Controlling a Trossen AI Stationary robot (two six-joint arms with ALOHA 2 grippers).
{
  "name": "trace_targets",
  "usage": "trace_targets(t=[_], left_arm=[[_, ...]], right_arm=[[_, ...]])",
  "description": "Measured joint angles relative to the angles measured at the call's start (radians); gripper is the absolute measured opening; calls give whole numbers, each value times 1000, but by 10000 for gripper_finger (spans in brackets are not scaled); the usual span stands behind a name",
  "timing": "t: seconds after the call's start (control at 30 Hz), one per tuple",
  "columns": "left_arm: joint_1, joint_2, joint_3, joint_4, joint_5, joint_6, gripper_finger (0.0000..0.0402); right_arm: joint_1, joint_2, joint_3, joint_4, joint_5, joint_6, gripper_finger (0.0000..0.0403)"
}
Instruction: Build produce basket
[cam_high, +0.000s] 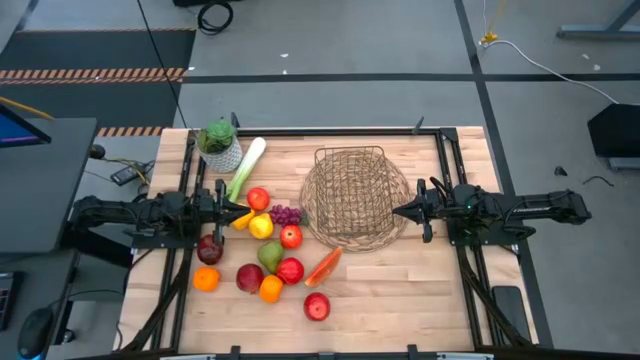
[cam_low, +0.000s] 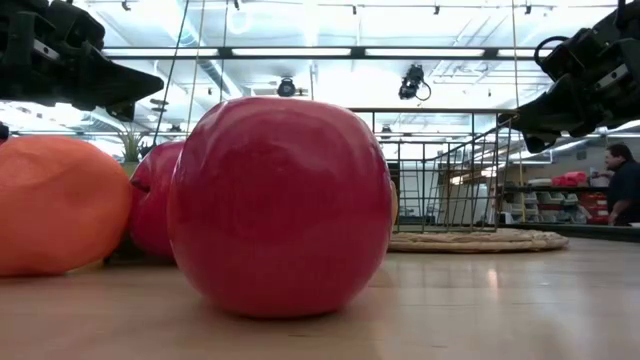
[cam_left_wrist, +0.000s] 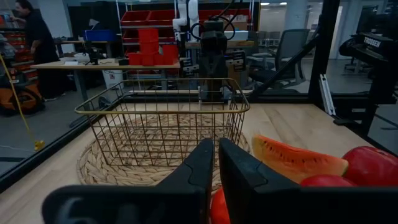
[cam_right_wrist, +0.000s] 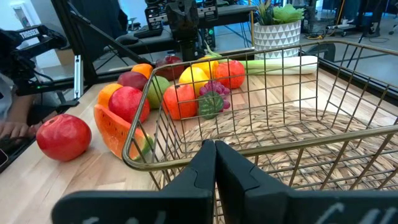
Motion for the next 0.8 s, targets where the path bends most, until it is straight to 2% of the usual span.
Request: trace_targets(t=[0.8], left_arm=[[0, 0, 0, 0, 0, 0, 29]], right_arm=[[0, 0, 0, 0, 0, 0, 16]])
